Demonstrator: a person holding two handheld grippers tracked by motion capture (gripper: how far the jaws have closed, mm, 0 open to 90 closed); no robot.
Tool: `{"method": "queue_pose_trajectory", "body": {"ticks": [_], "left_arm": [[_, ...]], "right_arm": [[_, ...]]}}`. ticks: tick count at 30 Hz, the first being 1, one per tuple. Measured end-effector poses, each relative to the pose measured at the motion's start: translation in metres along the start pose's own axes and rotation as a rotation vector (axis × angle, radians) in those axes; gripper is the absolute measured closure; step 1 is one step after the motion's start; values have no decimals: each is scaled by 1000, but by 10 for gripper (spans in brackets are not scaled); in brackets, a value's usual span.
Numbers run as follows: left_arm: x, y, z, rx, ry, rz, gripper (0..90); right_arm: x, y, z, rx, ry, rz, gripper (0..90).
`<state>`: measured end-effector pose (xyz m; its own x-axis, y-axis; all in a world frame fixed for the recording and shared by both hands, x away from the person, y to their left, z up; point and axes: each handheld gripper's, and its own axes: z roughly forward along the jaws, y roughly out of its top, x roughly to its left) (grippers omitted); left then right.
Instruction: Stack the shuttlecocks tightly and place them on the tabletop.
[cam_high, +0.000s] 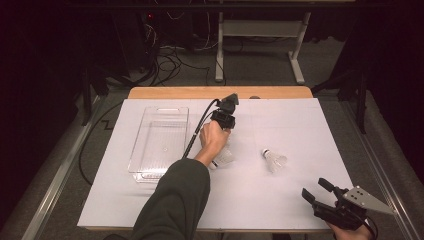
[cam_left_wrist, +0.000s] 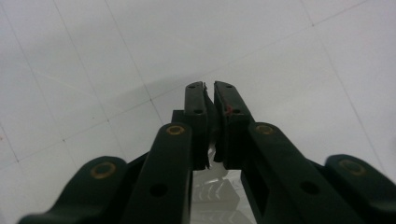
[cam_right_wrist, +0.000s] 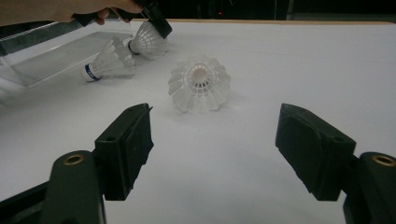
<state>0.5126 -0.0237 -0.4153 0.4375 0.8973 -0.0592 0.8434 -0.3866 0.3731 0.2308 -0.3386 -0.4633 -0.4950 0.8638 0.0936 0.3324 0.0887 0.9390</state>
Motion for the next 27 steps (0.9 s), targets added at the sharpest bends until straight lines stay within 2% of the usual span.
{"method": "queue_pose_trajectory", "body": {"ticks": [8,18,27], "left_arm": [[3,-1,0,-10,2,2,797],[5,-1,0,-8,-10,33,643],[7,0,-2,-16,-1,42,609]], "right_arm": [[0,0,0,-2,-3,2,279],[0,0,0,0,-3,7,279],[0,0,0,1,1,-2,280]]}}
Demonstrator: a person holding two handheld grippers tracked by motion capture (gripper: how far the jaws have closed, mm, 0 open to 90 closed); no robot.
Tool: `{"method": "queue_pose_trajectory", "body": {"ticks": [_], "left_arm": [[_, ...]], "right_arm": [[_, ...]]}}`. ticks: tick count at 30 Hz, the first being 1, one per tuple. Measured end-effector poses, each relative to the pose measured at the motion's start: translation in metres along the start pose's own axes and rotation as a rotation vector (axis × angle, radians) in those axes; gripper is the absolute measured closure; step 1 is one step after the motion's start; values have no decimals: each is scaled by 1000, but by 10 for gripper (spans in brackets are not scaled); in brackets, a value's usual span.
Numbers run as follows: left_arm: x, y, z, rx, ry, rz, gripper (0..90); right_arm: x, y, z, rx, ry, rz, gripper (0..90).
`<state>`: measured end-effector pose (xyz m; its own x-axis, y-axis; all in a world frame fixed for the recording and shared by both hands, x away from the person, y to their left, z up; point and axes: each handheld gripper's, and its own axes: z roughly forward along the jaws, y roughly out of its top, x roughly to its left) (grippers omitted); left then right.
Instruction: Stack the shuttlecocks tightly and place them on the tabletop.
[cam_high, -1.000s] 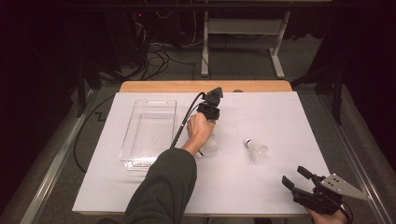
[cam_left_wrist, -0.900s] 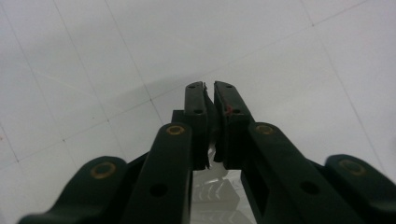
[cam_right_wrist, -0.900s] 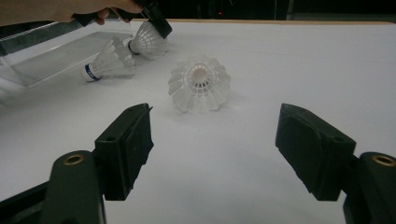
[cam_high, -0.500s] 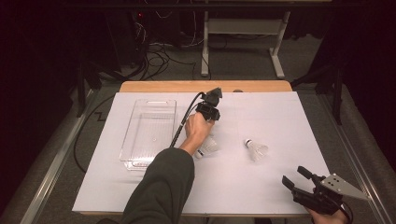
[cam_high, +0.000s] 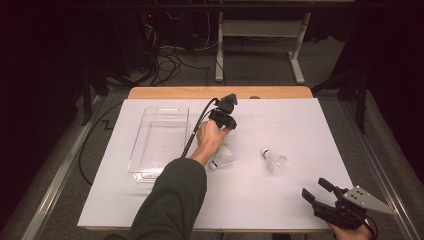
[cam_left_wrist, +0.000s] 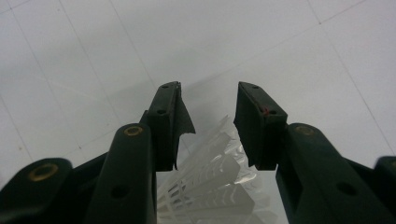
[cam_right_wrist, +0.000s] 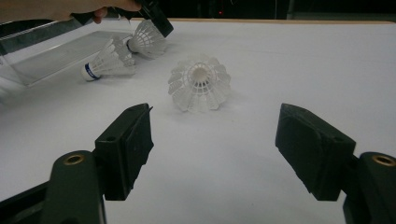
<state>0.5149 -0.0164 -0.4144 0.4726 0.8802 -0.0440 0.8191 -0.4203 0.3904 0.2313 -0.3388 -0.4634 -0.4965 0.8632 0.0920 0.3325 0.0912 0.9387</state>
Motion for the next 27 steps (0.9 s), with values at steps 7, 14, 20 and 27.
{"method": "queue_pose_trajectory", "body": {"ticks": [7,14,20,27], "left_arm": [[1,-1,0,4,3,16,591],[1,0,2,-5,8,14,587],[4,0,4,2,14,9,587],[3,0,3,-3,7,9,574]], "right_arm": [[0,0,0,1,0,2,280],[0,0,0,-1,2,9,279],[0,0,1,-1,5,11,279],[0,0,1,-2,5,12,279]]}}
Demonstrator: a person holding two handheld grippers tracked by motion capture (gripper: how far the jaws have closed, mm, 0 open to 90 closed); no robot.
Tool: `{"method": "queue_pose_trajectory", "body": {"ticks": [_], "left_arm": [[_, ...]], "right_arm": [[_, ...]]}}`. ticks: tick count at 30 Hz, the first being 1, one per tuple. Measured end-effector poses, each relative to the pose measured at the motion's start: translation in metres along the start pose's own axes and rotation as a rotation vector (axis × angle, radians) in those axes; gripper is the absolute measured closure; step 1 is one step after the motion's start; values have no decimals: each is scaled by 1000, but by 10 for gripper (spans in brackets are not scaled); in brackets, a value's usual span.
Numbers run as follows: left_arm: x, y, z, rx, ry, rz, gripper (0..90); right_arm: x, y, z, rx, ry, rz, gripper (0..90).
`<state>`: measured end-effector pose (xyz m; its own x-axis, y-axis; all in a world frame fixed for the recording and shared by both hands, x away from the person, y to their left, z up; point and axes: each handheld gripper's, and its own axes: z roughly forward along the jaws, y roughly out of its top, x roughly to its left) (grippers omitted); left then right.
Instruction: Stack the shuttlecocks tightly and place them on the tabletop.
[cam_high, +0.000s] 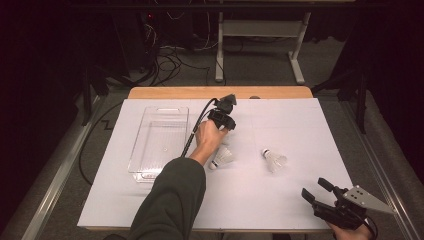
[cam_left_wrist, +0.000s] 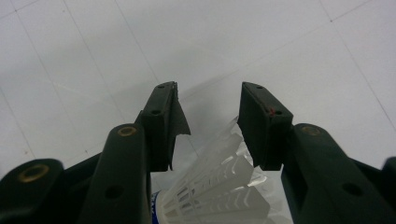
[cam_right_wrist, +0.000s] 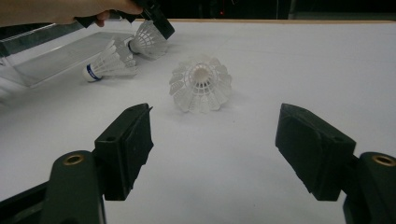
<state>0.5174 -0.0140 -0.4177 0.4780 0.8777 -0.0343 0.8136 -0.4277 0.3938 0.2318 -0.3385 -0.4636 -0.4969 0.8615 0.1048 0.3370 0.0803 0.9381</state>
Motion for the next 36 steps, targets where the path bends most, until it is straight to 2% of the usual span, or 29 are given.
{"method": "queue_pose_trajectory", "body": {"ticks": [11,16,30,33,36], "left_arm": [[0,-1,-2,0,-3,12,534],[-2,0,-4,-11,-23,14,508],[-1,-2,-16,-49,-44,28,382],[-1,-3,-19,-53,-56,45,389],[1,-4,-22,-64,-66,42,401]], "right_arm": [[0,0,0,2,0,-8,279],[0,0,0,2,0,-1,279],[0,0,0,3,-1,-9,279],[0,0,0,1,-2,-9,280],[0,0,0,2,-2,-10,280]]}}
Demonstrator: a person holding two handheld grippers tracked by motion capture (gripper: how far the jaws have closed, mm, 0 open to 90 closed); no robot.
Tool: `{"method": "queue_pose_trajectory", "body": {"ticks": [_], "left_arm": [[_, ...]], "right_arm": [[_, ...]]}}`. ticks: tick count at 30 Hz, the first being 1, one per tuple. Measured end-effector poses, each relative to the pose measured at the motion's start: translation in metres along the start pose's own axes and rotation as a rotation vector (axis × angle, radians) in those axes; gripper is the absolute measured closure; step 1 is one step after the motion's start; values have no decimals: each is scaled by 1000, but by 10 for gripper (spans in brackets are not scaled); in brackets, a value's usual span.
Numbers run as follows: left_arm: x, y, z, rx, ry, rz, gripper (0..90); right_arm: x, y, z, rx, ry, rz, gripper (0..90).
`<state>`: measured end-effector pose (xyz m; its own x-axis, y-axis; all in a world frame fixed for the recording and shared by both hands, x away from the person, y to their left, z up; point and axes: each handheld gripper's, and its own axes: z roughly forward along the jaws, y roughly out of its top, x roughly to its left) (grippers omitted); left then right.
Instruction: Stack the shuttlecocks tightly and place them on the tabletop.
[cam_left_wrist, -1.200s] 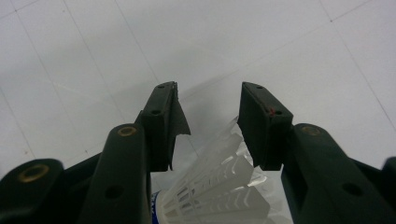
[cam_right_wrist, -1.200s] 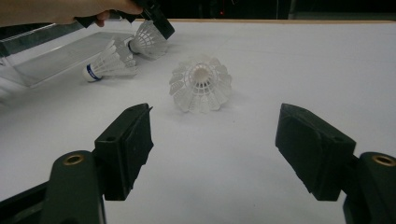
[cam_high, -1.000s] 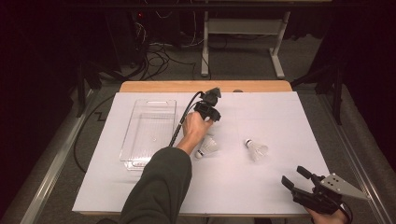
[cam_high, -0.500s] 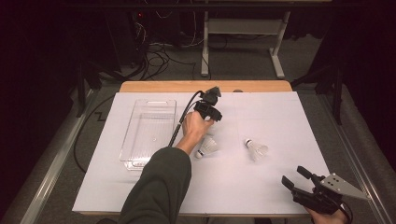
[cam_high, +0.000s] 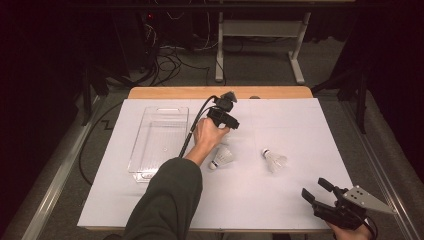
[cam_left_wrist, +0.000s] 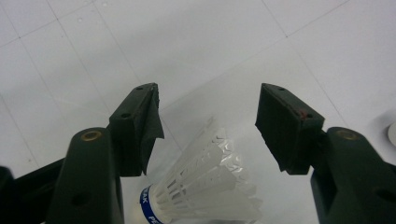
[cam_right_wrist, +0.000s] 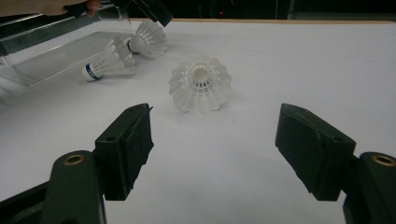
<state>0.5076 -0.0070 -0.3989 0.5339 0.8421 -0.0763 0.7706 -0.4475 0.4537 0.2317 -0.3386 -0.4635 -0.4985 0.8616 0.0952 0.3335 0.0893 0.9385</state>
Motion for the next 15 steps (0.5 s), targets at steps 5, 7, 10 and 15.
{"method": "queue_pose_trajectory", "body": {"ticks": [5,7,10,15], "left_arm": [[2,-1,-5,0,-11,-1,404],[3,-2,-7,-4,-27,-4,403],[4,-2,-12,-5,-47,-15,395],[4,-6,-18,-4,-53,-5,386]], "right_arm": [[0,0,0,0,1,-1,280],[0,0,0,0,0,0,279],[0,0,0,-1,-2,3,280],[0,0,0,-3,-4,9,279]]}}
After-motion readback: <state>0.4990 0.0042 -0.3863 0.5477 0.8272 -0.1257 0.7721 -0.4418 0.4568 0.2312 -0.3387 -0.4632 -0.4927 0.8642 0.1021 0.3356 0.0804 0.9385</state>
